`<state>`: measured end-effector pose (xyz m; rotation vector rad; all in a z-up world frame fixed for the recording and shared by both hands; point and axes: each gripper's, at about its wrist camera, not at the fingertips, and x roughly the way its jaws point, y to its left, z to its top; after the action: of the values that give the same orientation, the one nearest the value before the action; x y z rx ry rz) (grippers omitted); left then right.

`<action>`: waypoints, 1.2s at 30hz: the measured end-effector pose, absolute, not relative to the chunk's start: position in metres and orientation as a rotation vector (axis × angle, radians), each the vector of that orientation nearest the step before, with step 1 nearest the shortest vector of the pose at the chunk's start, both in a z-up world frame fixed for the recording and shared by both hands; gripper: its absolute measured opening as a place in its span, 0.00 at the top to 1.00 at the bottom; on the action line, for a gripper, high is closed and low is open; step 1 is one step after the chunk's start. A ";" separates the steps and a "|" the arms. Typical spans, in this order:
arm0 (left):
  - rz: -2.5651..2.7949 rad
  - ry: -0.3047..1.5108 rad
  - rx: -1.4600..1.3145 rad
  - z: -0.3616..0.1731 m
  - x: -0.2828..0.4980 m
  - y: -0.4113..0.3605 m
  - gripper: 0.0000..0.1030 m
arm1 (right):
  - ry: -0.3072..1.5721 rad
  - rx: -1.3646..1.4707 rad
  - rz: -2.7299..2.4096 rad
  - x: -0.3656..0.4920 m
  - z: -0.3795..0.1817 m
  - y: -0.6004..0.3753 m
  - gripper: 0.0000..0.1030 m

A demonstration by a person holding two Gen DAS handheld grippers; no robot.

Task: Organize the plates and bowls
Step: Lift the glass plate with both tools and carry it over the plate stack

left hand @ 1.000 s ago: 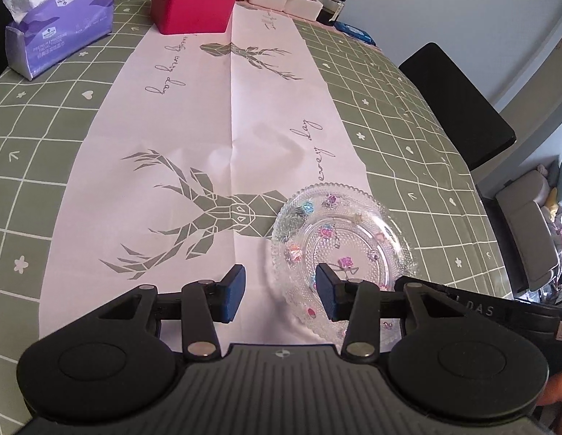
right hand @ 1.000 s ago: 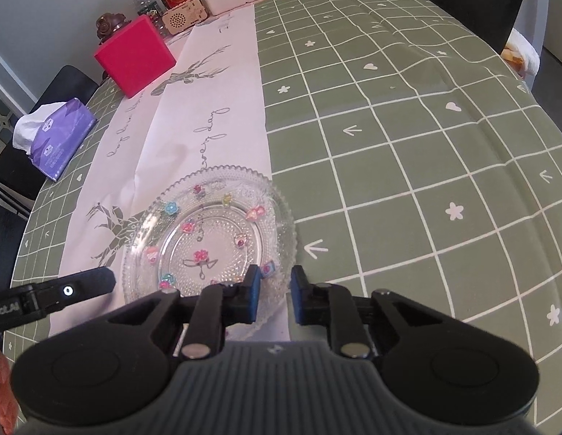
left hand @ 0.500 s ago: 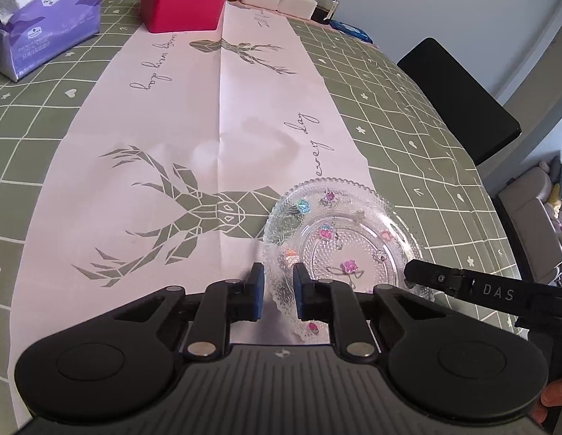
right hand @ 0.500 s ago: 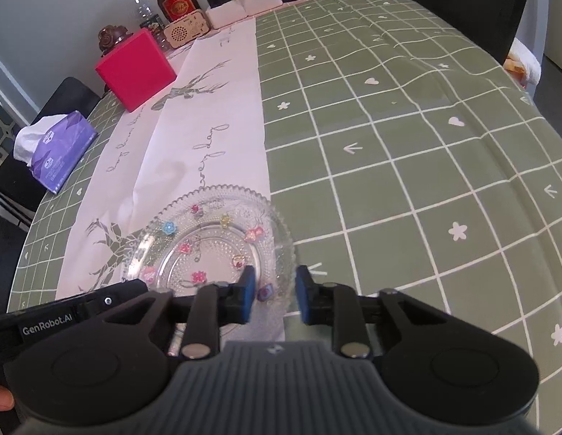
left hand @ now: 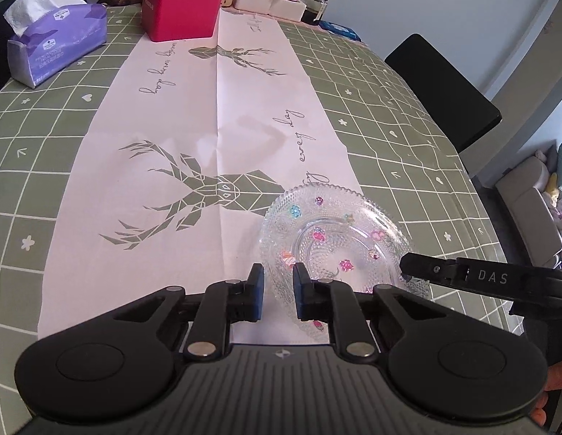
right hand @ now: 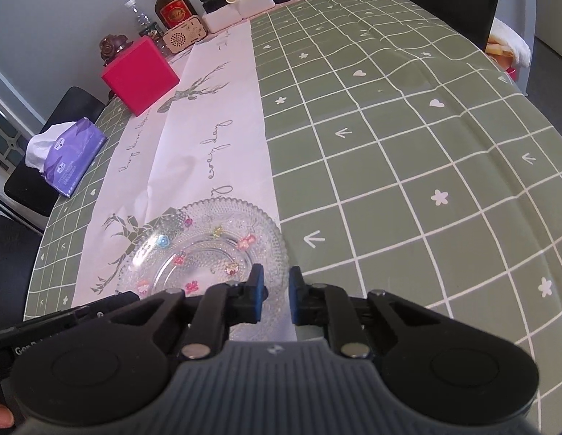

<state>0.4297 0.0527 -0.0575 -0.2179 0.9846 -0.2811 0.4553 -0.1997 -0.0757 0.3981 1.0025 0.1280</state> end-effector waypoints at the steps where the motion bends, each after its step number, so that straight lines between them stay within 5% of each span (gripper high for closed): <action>1: -0.280 0.981 -0.214 -0.054 0.425 0.053 0.83 | 1.002 0.403 0.132 0.451 -0.073 -0.200 0.88; 36: -0.366 0.824 -0.268 0.036 0.216 -0.001 0.83 | 0.865 0.524 0.137 0.233 0.013 -0.277 0.88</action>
<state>0.2163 -0.0005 0.0360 -0.2675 0.8244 -0.3659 0.2333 -0.2765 0.0128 0.5237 0.8649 0.1367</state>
